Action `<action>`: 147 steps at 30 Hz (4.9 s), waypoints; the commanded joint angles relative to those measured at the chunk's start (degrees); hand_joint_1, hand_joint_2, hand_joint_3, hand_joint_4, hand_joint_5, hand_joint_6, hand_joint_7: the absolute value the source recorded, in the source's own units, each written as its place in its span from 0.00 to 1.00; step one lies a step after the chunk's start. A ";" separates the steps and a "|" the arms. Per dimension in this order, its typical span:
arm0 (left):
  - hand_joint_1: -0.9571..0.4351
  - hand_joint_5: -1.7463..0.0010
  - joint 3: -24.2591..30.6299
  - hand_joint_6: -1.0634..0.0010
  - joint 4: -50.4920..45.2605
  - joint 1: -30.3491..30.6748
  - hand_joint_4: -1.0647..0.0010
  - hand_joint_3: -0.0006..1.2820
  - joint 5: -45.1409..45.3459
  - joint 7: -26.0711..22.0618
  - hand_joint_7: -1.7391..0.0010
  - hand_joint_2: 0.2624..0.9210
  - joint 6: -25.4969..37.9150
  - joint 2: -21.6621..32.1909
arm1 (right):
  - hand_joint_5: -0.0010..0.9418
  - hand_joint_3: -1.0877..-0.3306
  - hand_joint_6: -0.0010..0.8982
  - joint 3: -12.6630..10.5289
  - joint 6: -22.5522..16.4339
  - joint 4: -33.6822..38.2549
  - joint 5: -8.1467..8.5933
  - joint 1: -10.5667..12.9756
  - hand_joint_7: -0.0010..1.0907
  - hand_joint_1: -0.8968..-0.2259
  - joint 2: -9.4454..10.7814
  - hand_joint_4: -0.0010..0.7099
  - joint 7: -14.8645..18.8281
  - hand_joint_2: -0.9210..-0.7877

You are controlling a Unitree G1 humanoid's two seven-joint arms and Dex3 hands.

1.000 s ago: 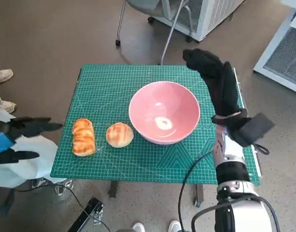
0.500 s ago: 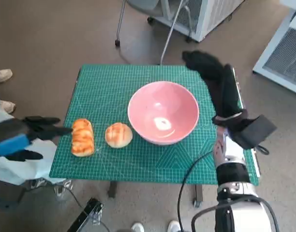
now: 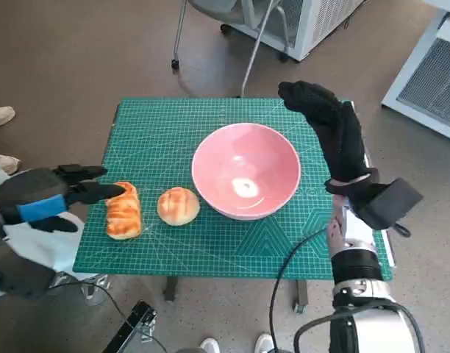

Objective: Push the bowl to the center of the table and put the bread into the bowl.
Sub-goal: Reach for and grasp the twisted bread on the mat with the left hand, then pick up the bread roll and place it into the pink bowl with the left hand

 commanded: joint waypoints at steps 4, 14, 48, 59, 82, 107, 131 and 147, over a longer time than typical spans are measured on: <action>0.58 1.00 -6.04 0.64 4.65 -5.39 0.77 0.01 4.35 5.18 1.00 0.87 0.10 -2.17 | 0.03 0.39 0.06 0.33 0.85 -0.57 0.99 2.01 0.72 0.43 -0.27 0.52 0.58 0.00; 0.58 1.00 -12.17 0.67 8.95 -9.67 0.79 0.01 8.50 9.23 1.00 0.91 2.19 -4.65 | 0.03 0.38 0.04 0.19 1.45 -1.44 2.49 2.95 0.73 0.44 -0.06 0.52 1.19 0.00; 0.74 0.96 -28.63 0.37 27.02 -16.28 0.41 0.14 10.67 13.13 0.95 1.00 1.85 -14.99 | 0.03 0.38 0.00 0.49 1.65 -6.49 3.92 7.02 0.79 0.44 -0.43 0.53 0.43 0.00; 0.70 0.34 -34.40 0.40 32.99 -17.77 0.48 0.11 12.17 22.91 0.31 1.00 1.97 -18.01 | 0.03 0.38 0.00 0.33 2.24 -6.78 4.47 7.47 0.78 0.43 -0.42 0.53 0.71 0.00; 0.69 0.40 -29.82 0.23 33.90 -23.29 0.38 0.01 2.66 24.94 0.37 0.99 2.08 -13.87 | 0.04 0.39 0.00 0.58 3.86 -7.71 5.07 7.79 0.77 0.42 0.02 0.54 1.12 0.00; 0.69 0.33 -11.33 0.23 17.45 -27.22 0.45 0.03 -10.17 18.47 0.39 1.00 0.99 -8.03 | 0.04 0.38 0.00 0.66 3.66 -8.02 5.83 8.22 0.77 0.47 -0.52 0.54 1.72 0.00; 0.69 0.33 -18.81 0.31 25.98 -38.95 0.48 0.07 -4.36 16.98 0.32 1.00 4.32 -30.20 | 0.04 0.39 0.00 0.25 3.20 -8.61 5.94 8.48 0.77 0.44 -0.81 0.54 1.14 0.00; 0.69 0.30 -22.39 0.41 39.25 -39.74 0.54 0.13 -7.42 14.94 0.25 1.00 4.56 -42.02 | 0.04 0.40 0.00 -0.16 3.63 -11.00 5.77 9.74 0.76 0.42 -1.14 0.54 0.09 0.00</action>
